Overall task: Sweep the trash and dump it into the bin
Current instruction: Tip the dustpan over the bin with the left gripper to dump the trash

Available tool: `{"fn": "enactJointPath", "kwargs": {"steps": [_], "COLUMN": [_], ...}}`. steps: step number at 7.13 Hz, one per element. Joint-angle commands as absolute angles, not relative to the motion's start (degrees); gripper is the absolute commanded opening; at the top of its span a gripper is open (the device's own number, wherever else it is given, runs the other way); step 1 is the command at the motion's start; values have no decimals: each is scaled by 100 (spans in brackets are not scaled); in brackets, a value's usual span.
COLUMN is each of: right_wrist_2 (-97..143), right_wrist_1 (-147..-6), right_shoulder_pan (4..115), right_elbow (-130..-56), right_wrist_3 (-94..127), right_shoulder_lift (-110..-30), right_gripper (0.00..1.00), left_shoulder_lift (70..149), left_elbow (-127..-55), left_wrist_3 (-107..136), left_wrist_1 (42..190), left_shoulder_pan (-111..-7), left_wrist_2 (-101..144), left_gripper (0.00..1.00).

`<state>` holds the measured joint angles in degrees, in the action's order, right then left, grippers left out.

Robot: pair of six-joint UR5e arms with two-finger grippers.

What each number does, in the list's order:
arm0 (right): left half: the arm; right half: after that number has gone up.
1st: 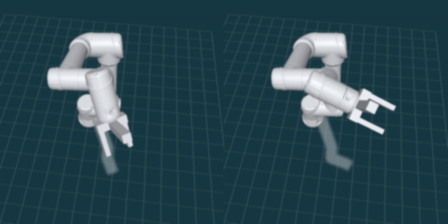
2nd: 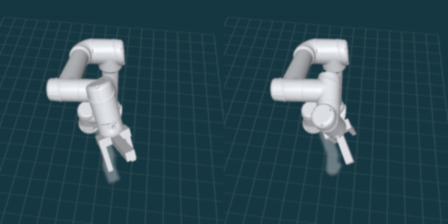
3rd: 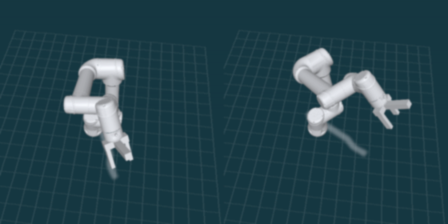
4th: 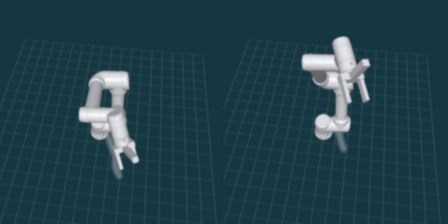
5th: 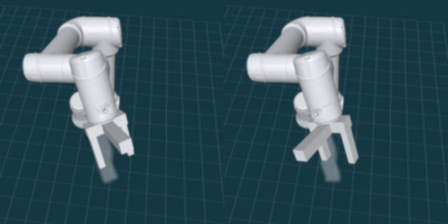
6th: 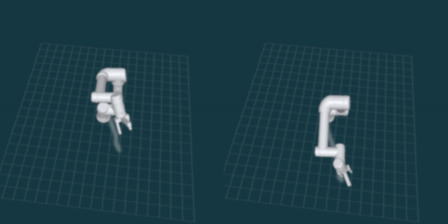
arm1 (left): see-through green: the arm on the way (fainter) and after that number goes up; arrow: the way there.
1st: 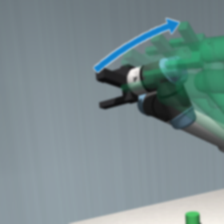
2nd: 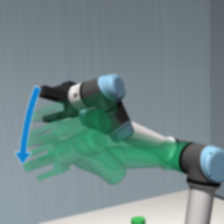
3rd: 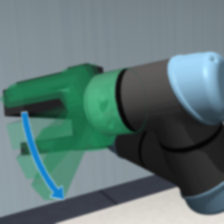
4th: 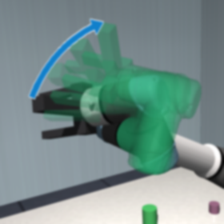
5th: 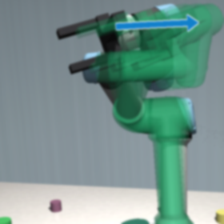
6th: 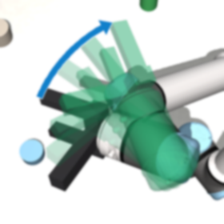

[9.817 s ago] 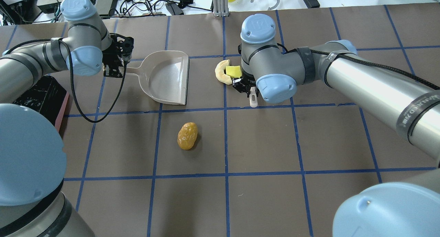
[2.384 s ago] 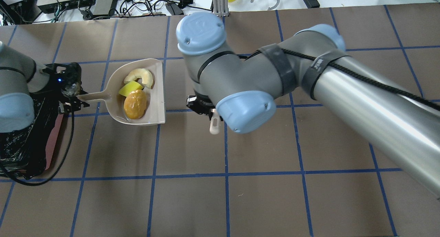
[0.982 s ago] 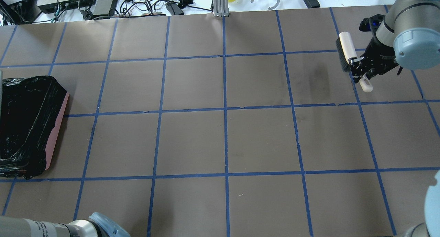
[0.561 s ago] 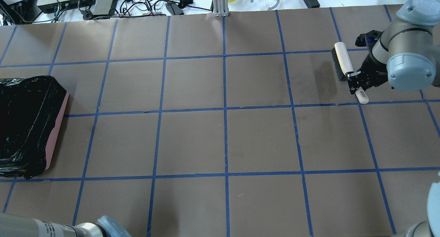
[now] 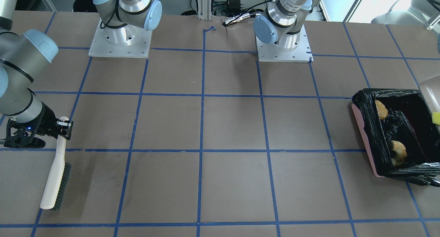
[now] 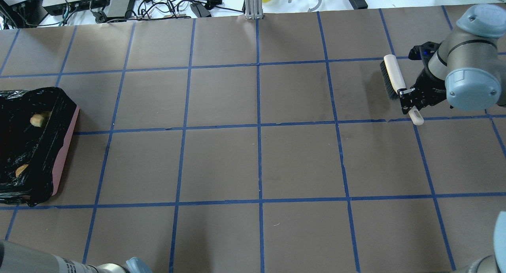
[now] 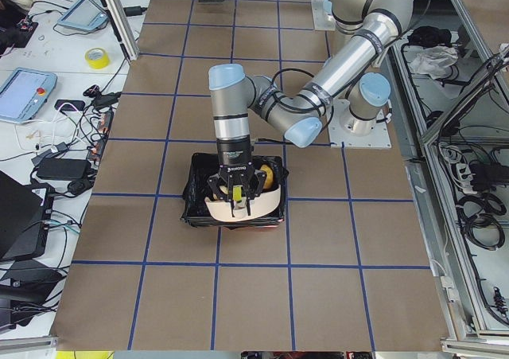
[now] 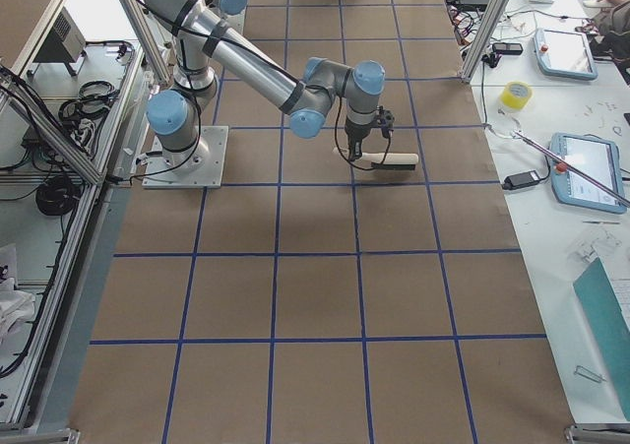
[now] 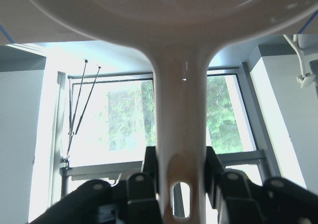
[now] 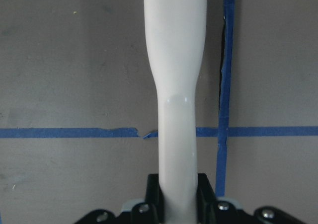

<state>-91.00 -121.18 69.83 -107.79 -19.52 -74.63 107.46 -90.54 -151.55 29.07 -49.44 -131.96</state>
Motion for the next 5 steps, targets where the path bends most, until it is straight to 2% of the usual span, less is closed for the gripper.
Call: {"fn": "enactJointPath", "kwargs": {"steps": [1, 5], "right_wrist_2": [-9123, -9176], "right_wrist_1": [-12085, -12129], "right_shoulder_pan": [6987, 6987], "right_elbow": [-10793, -10881], "right_wrist_3": [-1881, -1933], "right_shoulder_lift": [-7479, -7471], "right_gripper": [0, 0], "left_shoulder_lift": [10801, 11144], "left_elbow": [-9079, -9333], "left_wrist_3": [-16096, -17271], "left_wrist_1": [2114, -32], "left_shoulder_pan": [-5334, -5870], "left_wrist_2": [-13359, -13778], "left_gripper": [0, 0]}}
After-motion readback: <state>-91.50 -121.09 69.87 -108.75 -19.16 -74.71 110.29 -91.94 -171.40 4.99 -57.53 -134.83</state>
